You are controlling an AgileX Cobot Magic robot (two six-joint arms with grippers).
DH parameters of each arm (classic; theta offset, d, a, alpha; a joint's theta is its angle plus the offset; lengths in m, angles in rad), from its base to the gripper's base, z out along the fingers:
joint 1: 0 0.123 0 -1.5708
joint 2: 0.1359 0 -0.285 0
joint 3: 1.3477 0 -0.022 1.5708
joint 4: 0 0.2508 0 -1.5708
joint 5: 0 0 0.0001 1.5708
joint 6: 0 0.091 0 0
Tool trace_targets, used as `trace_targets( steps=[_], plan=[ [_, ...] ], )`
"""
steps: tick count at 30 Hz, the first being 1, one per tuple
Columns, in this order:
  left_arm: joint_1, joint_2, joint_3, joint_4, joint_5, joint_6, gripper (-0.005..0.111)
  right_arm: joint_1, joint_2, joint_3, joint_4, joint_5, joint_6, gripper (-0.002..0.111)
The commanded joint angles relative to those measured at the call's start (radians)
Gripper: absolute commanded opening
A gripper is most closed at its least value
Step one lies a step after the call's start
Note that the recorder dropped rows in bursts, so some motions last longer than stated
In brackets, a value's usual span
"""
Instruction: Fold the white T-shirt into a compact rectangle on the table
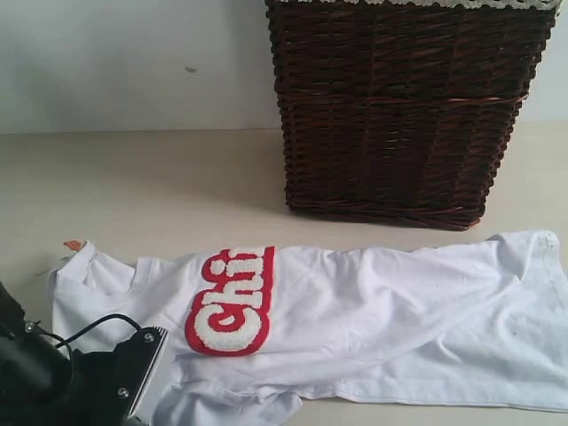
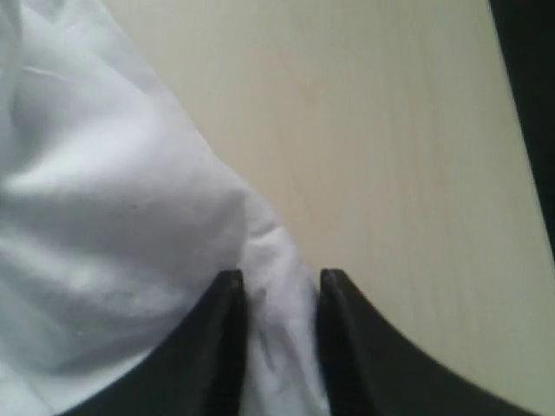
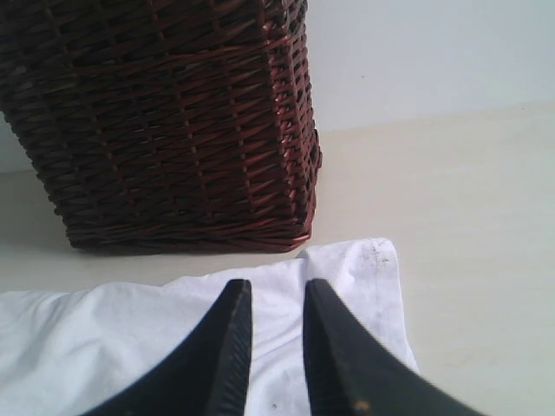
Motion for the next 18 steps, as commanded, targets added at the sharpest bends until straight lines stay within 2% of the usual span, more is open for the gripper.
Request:
trace_targets(
  steps=[1,6,10,12,14,16,18],
  plan=[
    [-0.037,0.038,0.006,-0.011,-0.086,0.001,0.003,0.002,-0.005,0.005,-0.004,-0.005,-0.001,0.021],
    [-0.034,-0.017,-0.018,-0.011,-0.108,-0.020,0.000,0.002,-0.005,0.005,-0.001,-0.005,-0.001,0.021],
    [-0.024,-0.087,-0.061,-0.011,-0.076,-0.105,0.000,0.002,-0.005,0.005,-0.001,-0.005,-0.001,0.021],
    [0.001,-0.112,-0.091,-0.011,0.013,-0.142,0.000,0.002,-0.005,0.005,-0.001,-0.005,-0.001,0.021],
    [0.040,-0.130,-0.125,-0.006,0.169,-0.179,0.000,0.002,-0.005,0.005,-0.001,-0.005,-0.001,0.021],
    [0.125,-0.133,-0.167,0.009,0.504,-0.214,0.000,0.002,-0.005,0.005,-0.001,-0.005,-0.001,0.021],
    [0.166,-0.133,-0.172,0.056,0.554,-0.240,0.000,0.002,-0.005,0.005,-0.001,-0.005,-0.001,0.021]
  ],
)
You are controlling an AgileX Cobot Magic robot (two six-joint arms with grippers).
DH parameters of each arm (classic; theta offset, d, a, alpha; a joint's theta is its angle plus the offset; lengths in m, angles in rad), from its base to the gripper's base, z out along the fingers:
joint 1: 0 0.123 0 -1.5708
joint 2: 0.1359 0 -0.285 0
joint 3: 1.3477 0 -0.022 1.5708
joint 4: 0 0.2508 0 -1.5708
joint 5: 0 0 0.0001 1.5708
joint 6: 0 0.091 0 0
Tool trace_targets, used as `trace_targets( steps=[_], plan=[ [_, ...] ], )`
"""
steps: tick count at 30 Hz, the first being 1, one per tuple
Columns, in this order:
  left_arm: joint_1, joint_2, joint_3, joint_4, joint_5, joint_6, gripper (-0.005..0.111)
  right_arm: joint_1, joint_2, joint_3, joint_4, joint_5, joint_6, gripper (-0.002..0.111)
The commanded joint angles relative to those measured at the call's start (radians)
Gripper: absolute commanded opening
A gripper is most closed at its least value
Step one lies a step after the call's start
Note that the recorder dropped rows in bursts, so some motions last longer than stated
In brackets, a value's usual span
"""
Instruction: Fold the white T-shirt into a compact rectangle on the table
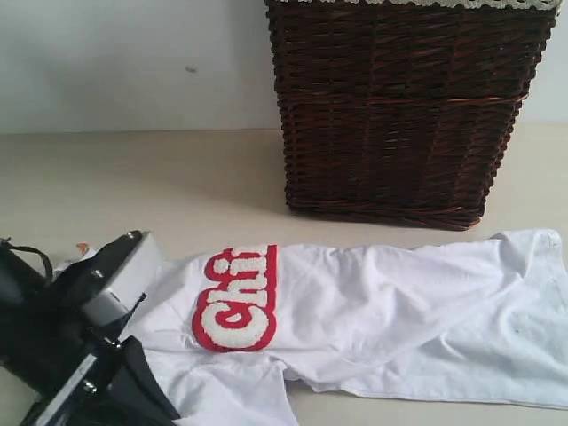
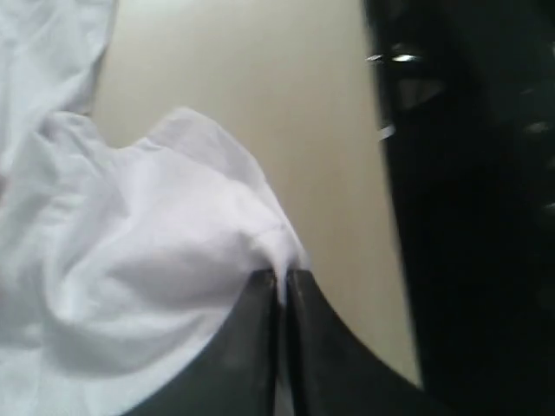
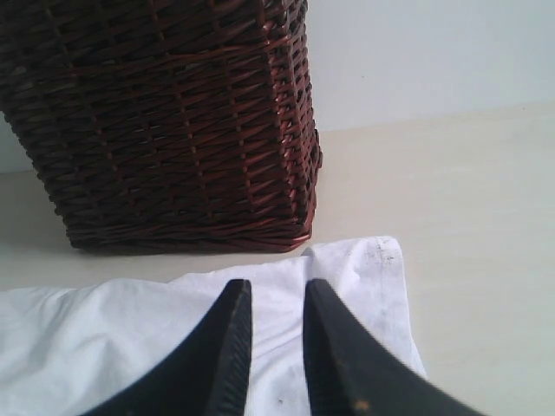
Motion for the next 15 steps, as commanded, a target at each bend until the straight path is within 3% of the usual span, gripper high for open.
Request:
trace_targets(
  steps=[1,4,7,10,11,12,13,15],
  plan=[
    [0.071,-0.008,-0.017,0.093,0.190,-0.089,0.000,0.002,-0.005,0.005,-0.001,-0.005,-0.001,0.021],
    [0.070,-0.008,-0.017,0.232,0.190,-0.155,0.004,0.002,-0.005,0.005,0.001,-0.005,-0.001,0.021],
    [0.070,-0.008,-0.017,0.257,0.190,-0.155,0.024,0.002,-0.005,0.005,0.001,-0.005,-0.001,0.021],
    [0.070,-0.008,-0.017,0.253,0.190,-0.150,0.053,0.002,-0.005,0.005,0.001,-0.005,-0.001,0.021],
    [0.070,-0.008,-0.017,0.251,0.190,-0.166,0.079,0.002,-0.005,0.005,0.001,-0.005,-0.001,0.021],
    [0.070,-0.008,-0.017,0.247,0.190,-0.183,0.090,0.002,-0.005,0.005,0.001,-0.005,-0.001,0.021],
    [0.070,-0.008,-0.017,0.239,0.190,-0.183,0.091,0.002,-0.005,0.005,0.001,-0.005,-0.001,0.021],
    [0.070,-0.008,-0.019,0.192,0.163,-0.181,0.083,0.002,-0.005,0.005,0.001,-0.005,-0.001,0.021]
  ],
)
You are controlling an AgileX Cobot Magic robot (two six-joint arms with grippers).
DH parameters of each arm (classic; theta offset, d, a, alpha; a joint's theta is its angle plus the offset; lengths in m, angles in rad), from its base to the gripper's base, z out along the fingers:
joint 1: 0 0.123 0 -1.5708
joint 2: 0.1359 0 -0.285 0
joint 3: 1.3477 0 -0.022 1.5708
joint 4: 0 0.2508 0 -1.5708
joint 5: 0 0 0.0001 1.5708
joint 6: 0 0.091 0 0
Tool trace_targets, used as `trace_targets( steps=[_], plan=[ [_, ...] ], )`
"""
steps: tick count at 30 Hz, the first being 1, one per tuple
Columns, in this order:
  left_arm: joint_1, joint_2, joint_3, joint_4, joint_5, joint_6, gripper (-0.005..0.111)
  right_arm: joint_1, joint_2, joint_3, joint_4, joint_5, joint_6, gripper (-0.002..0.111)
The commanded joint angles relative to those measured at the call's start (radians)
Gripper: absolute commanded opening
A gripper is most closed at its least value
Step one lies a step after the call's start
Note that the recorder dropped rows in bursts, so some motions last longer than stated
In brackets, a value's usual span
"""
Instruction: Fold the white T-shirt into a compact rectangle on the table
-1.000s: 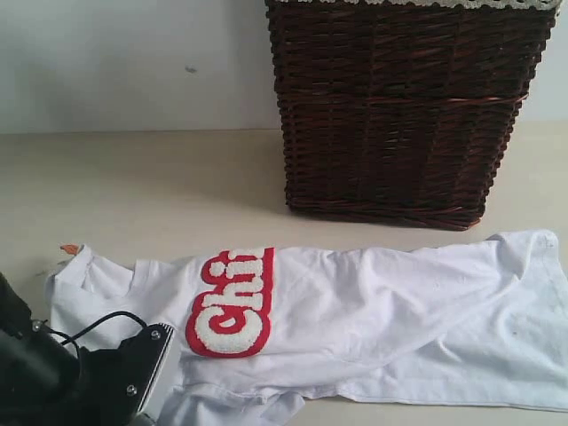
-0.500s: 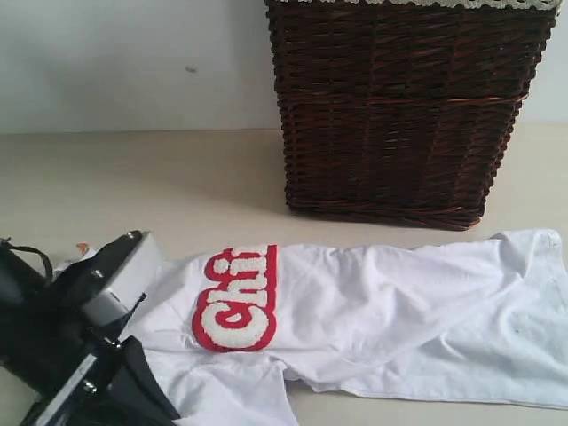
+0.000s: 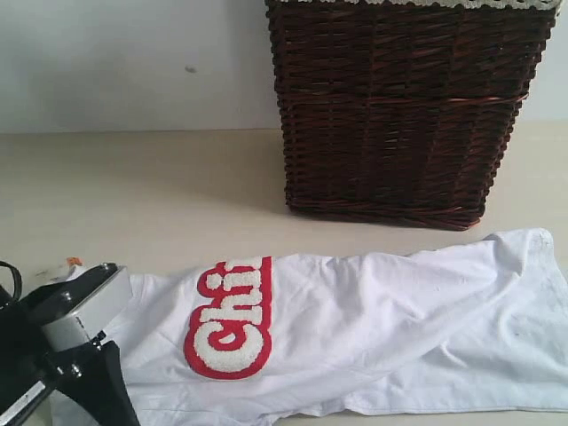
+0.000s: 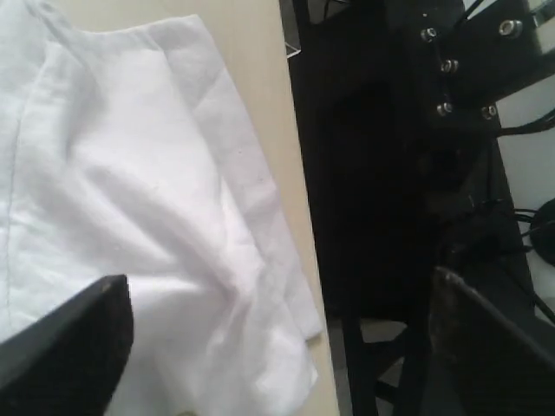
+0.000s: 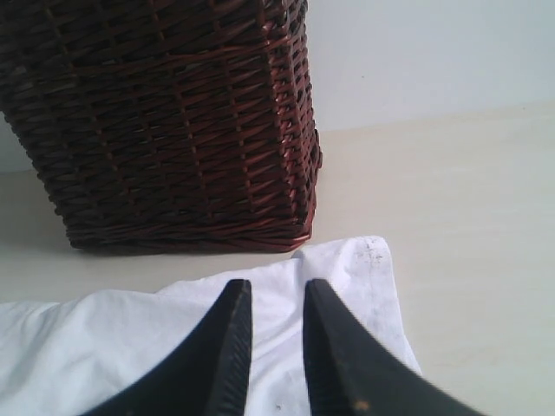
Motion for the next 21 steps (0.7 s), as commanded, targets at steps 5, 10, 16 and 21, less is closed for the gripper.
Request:
trace_targets(
  steps=[5,10,16,21],
  plan=[
    [0.003,0.018,-0.013,-0.349,-0.664,0.317,0.000,0.002,-0.005,0.005,0.001,-0.005,-0.001,0.021],
    [0.003,0.268,-0.145,-0.439,-0.733,0.366,0.001,0.002,-0.005,0.005,0.001,-0.005,-0.001,0.021],
    [0.003,0.466,-0.253,-0.424,-0.910,0.366,0.001,0.002,-0.005,0.005,0.001,-0.005,-0.001,0.021],
    [0.003,0.509,-0.323,-0.431,-1.017,0.366,0.001,0.002,-0.005,0.005,0.001,-0.005,-0.001,0.021]
  ],
)
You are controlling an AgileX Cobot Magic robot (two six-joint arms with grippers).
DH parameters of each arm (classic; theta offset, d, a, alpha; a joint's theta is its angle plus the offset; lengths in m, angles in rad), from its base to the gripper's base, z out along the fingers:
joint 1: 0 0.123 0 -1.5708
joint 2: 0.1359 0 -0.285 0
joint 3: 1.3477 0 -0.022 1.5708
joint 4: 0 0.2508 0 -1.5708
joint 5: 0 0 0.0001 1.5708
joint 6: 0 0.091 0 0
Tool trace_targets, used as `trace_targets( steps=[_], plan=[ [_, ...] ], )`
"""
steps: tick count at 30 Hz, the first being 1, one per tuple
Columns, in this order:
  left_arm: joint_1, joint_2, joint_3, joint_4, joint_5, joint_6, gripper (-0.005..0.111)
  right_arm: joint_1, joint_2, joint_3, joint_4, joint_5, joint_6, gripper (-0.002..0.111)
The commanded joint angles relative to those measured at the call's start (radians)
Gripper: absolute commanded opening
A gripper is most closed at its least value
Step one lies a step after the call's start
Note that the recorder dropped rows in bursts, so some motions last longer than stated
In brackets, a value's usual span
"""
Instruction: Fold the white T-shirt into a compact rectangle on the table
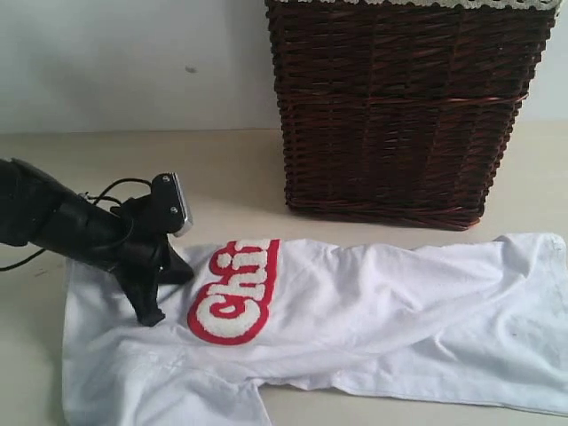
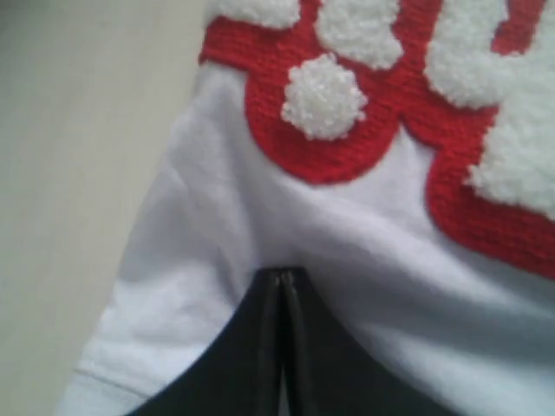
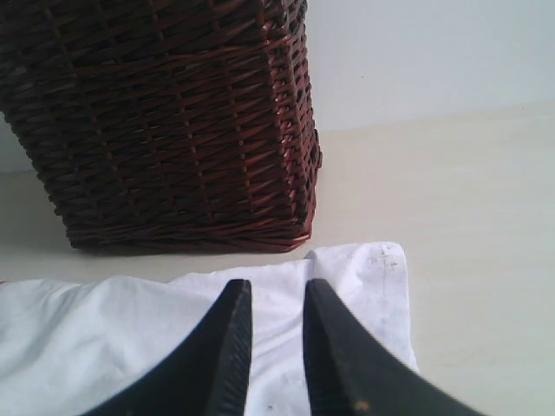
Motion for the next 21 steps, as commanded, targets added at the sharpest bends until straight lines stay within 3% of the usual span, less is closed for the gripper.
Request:
trace_targets(
  steps=[1,10,15,17,21],
  plan=[
    [0.003,0.073,-0.035,0.030,-0.189,-0.001,0.001,0.002,-0.005,0.005,0.001,-0.005,-0.001,0.021],
    [0.004,-0.062,-0.042,-0.078,-0.175,-0.122,0.001,0.002,-0.005,0.005,0.001,-0.005,-0.001,0.021],
    [0.031,-0.200,-0.042,-0.084,-0.055,-0.259,0.001,0.002,-0.005,0.005,0.001,-0.005,-0.001,0.021],
    [0.052,-0.247,-0.038,-0.067,0.078,-0.350,0.001,0.002,-0.005,0.005,0.001,-0.005,-0.001,0.021],
    [0.092,-0.294,-0.036,0.152,0.605,-0.400,0.001,0.002,-0.005,0.005,0.001,-0.005,-0.001,0.021]
  ],
)
